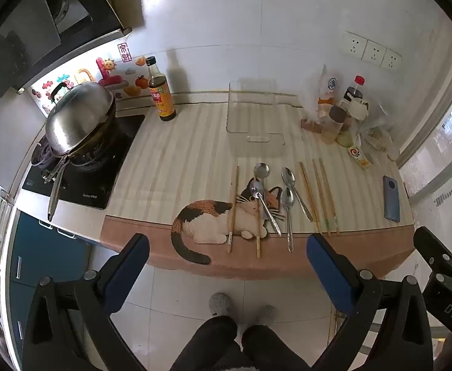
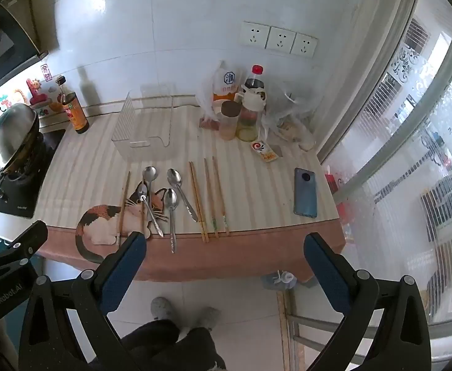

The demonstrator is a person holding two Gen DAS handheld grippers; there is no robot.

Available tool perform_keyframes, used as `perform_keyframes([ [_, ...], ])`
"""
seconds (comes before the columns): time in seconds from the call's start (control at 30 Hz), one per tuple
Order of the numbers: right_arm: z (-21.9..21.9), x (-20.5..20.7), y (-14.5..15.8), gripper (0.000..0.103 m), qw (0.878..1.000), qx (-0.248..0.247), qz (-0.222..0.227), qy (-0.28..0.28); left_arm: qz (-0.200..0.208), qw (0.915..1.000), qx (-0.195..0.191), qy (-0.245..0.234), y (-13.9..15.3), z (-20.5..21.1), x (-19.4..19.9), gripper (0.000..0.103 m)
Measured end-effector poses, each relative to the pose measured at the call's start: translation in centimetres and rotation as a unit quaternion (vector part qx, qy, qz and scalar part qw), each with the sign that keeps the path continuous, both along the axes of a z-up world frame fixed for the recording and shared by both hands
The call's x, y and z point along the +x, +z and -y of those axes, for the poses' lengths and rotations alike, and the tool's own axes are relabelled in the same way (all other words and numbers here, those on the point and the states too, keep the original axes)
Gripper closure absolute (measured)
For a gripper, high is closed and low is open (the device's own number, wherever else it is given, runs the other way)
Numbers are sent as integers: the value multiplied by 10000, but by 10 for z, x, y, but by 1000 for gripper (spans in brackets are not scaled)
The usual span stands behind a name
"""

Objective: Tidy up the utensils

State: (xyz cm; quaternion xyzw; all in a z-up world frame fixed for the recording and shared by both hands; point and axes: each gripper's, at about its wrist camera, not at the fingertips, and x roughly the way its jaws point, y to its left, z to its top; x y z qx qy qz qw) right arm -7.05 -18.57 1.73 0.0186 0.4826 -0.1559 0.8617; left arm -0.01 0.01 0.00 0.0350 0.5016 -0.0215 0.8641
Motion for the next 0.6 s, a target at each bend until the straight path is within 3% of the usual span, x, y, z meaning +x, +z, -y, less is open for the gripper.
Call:
perform_keyframes([
  [0.6, 0, -1, 2, 0, 10000, 1, 29, 3, 21, 10000, 2, -8, 0, 0, 0, 0],
])
